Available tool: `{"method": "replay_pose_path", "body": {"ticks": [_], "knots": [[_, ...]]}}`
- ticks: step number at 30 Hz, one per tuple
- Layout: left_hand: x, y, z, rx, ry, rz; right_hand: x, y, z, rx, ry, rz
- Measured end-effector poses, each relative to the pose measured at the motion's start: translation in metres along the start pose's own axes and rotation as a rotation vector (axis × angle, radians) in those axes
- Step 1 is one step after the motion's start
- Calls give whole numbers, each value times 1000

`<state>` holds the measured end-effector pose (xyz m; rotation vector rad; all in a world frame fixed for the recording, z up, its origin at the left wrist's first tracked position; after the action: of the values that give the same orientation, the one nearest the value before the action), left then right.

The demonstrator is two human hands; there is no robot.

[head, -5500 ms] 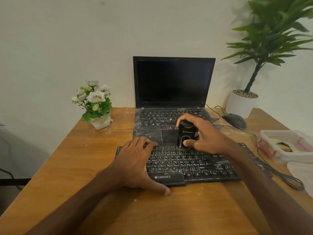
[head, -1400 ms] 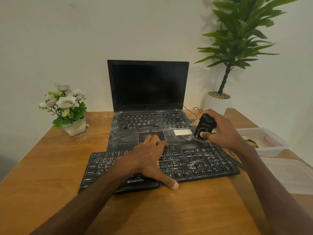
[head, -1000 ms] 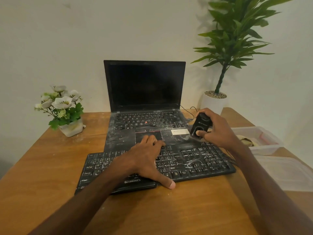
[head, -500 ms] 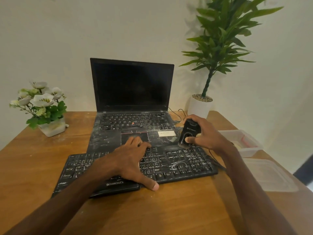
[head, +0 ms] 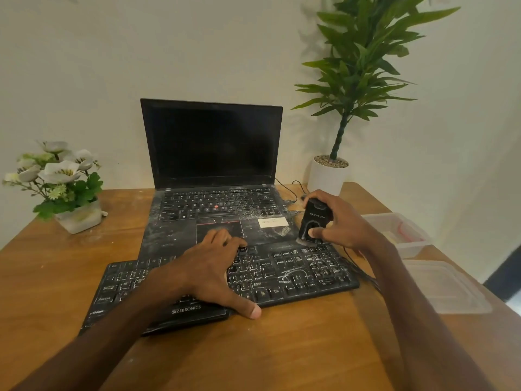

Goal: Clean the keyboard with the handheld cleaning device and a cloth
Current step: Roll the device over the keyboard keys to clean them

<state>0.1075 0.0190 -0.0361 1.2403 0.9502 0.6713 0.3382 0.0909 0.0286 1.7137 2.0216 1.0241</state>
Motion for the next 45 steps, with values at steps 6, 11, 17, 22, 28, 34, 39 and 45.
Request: {"method": "replay_pose_path", "body": {"ticks": [6, 11, 17, 22, 28, 34, 39, 45], "knots": [[0, 3, 0, 12, 2, 0, -2, 9, 1, -59, 6, 29], [0, 1, 0, 13, 12, -2, -2, 20, -8, -92, 44, 128], [2, -1, -3, 3, 18, -2, 2, 5, 9, 18, -15, 2], [2, -1, -2, 6, 19, -5, 1, 8, -1, -110, 38, 109], [1, 1, -2, -5, 15, 10, 2, 2, -5, 8, 40, -1], [0, 1, -1, -6, 18, 2, -1, 4, -7, -75, 68, 105], [0, 2, -1, 5, 22, -1, -1, 2, -8, 107, 33, 17], [0, 1, -1, 4, 25, -4, 1, 1, -2, -31, 26, 49]]}}
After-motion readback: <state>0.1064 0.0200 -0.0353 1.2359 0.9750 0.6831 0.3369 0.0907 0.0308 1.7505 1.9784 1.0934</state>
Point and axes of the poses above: each hand's wrist, its own x-axis towards the middle knuckle, its own y-axis out of the back of the hand, z = x × y, the point moved 10 cm from there along x, towards the middle knuckle, and after that the axes turned 8 degrees about x, right-handed, at the moved point
